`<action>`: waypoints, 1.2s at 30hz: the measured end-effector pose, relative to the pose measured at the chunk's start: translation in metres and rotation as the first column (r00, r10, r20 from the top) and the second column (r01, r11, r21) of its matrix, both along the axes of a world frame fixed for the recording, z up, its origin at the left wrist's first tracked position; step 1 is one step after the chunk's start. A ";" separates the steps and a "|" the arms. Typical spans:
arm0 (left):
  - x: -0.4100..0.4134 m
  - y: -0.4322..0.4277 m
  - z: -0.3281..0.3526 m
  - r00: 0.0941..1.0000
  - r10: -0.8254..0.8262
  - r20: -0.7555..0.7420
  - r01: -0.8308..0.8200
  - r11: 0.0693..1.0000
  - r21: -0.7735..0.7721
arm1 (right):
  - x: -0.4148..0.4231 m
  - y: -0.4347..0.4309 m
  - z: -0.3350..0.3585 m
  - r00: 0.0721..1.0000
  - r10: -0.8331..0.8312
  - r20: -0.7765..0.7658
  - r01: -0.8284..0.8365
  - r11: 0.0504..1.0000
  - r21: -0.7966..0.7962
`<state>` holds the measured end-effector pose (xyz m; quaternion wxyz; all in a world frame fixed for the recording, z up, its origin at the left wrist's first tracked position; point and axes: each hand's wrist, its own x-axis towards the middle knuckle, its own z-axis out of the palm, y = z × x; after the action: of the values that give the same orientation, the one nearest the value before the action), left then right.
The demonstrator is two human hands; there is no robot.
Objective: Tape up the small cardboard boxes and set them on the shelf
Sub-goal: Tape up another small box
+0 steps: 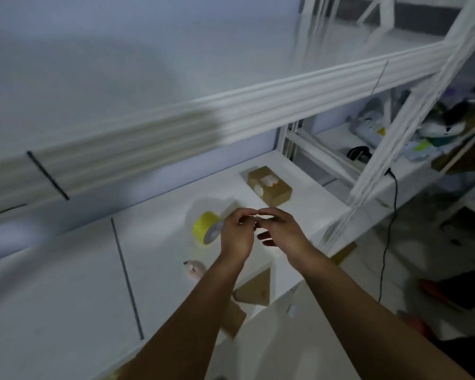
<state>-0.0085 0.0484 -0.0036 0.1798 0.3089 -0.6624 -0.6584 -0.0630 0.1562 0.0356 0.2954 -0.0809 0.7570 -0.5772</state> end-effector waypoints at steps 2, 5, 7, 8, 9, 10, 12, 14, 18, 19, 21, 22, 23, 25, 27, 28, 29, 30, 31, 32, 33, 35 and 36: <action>-0.031 0.003 -0.006 0.999 -0.035 0.029 0.034 0.999 0.008 | -0.024 0.004 -0.003 0.999 -0.033 -0.005 0.033 0.999 0.029; -0.069 0.002 -0.017 0.994 -0.058 0.090 0.057 0.998 0.012 | -0.060 0.008 -0.009 0.998 -0.070 -0.001 0.070 0.995 0.067; -0.092 0.000 -0.025 0.991 -0.031 0.131 0.028 0.999 0.018 | -0.082 0.010 -0.015 0.997 -0.074 -0.028 0.077 0.993 0.095; -0.103 -0.001 -0.029 0.987 -0.007 0.160 0.003 1.000 0.027 | -0.092 0.010 -0.017 0.996 -0.068 -0.051 0.073 0.990 0.117; -0.112 -0.001 -0.033 0.981 0.018 0.192 -0.027 0.999 0.042 | -0.102 0.010 -0.019 0.996 -0.060 -0.073 0.070 0.988 0.135; -0.121 -0.001 -0.036 0.975 0.045 0.218 -0.058 0.997 0.056 | -0.112 0.011 -0.021 0.994 -0.050 -0.094 0.064 0.987 0.149; -0.138 -0.001 -0.041 0.959 0.087 0.269 -0.107 0.992 0.062 | -0.133 0.011 -0.026 0.992 -0.001 -0.126 0.025 0.982 0.189; -0.156 -0.001 -0.045 0.937 0.089 0.337 -0.110 0.993 0.043 | -0.156 0.007 -0.036 0.989 0.070 -0.129 -0.035 0.966 0.256; -0.190 0.001 -0.056 0.865 0.051 0.500 -0.065 0.998 0.011 | -0.192 -0.008 -0.068 0.956 0.229 -0.182 -0.111 0.859 0.500; -0.195 0.003 -0.057 0.828 0.048 0.558 -0.035 0.999 -0.033 | -0.197 -0.011 -0.076 0.952 0.248 -0.180 -0.130 0.860 0.494; -0.200 0.010 -0.059 0.784 0.081 0.616 -0.023 0.995 -0.102 | -0.209 -0.014 -0.090 0.966 0.208 -0.150 -0.128 0.899 0.419; -0.200 0.013 -0.060 0.798 0.107 0.593 -0.052 0.993 -0.109 | -0.216 -0.012 -0.096 0.969 0.195 -0.151 -0.123 0.914 0.387; -0.197 0.017 -0.061 0.837 0.133 0.531 -0.112 0.991 -0.071 | -0.221 -0.009 -0.099 0.968 0.196 -0.154 -0.129 0.921 0.367; -0.184 0.024 -0.059 0.920 0.215 0.327 -0.263 0.959 0.108 | -0.229 0.000 -0.105 0.968 0.197 -0.154 -0.148 0.947 0.284; -0.161 0.033 -0.054 0.950 0.268 0.159 -0.302 0.916 0.262 | -0.228 0.010 -0.105 0.979 0.156 -0.131 -0.141 0.983 0.113; -0.148 0.038 -0.051 0.959 0.265 0.097 -0.282 0.915 0.287 | -0.225 0.015 -0.102 0.985 0.139 -0.103 -0.138 0.990 0.016; -0.134 0.043 -0.046 0.965 0.256 0.052 -0.260 0.921 0.291 | -0.219 0.019 -0.095 0.989 0.138 -0.060 -0.142 0.987 -0.069; -0.120 0.047 -0.042 0.967 0.253 0.020 -0.248 0.925 0.289 | -0.213 0.021 -0.088 0.987 0.158 -0.020 -0.159 0.978 -0.136; -0.106 0.050 -0.038 0.966 0.258 0.009 -0.250 0.926 0.282 | -0.205 0.023 -0.081 0.980 0.197 0.001 -0.193 0.965 -0.178; -0.091 0.053 -0.034 0.962 0.273 0.007 -0.265 0.925 0.272 | -0.195 0.023 -0.076 0.969 0.247 0.007 -0.240 0.950 -0.201; -0.078 0.053 -0.029 0.955 0.297 0.018 -0.292 0.923 0.252 | -0.185 0.022 -0.073 0.954 0.300 0.005 -0.292 0.932 -0.215; -0.054 0.048 -0.021 0.929 0.370 0.027 -0.367 0.906 0.212 | -0.160 0.018 -0.071 0.915 0.403 -0.002 -0.393 0.892 -0.225; -0.043 0.043 -0.017 0.909 0.416 0.017 -0.410 0.889 0.205 | -0.147 0.014 -0.070 0.889 0.458 -0.010 -0.449 0.867 -0.216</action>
<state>-0.0511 0.0915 -0.0207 0.2921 0.4503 -0.5082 -0.6736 -0.2099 0.1707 -0.0346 0.4280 -0.2754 0.6443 -0.5708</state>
